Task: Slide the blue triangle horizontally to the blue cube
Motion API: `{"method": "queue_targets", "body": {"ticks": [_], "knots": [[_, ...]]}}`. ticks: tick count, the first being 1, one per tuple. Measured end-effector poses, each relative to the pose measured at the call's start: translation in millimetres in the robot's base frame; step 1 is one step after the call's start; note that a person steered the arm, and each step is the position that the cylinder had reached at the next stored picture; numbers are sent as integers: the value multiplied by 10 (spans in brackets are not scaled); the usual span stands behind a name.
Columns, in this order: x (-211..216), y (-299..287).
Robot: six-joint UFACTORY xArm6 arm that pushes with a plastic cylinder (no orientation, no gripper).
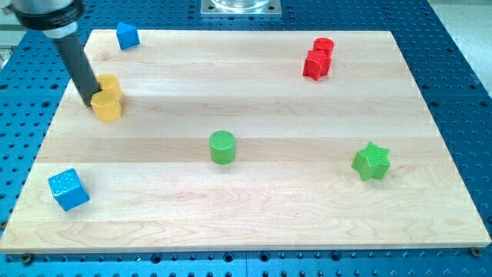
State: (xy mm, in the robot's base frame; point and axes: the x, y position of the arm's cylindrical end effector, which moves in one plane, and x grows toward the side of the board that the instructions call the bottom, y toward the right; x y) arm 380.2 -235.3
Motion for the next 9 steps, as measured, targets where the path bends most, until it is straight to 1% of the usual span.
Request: {"method": "queue_targets", "body": {"ticks": [1,2,3,4,5,7,8,9], "knots": [[-222,-445],[-426,-614],[-741,-474],[-748,96],[-619,299],[-204,201],[-401,-309],[-939,-469]]}}
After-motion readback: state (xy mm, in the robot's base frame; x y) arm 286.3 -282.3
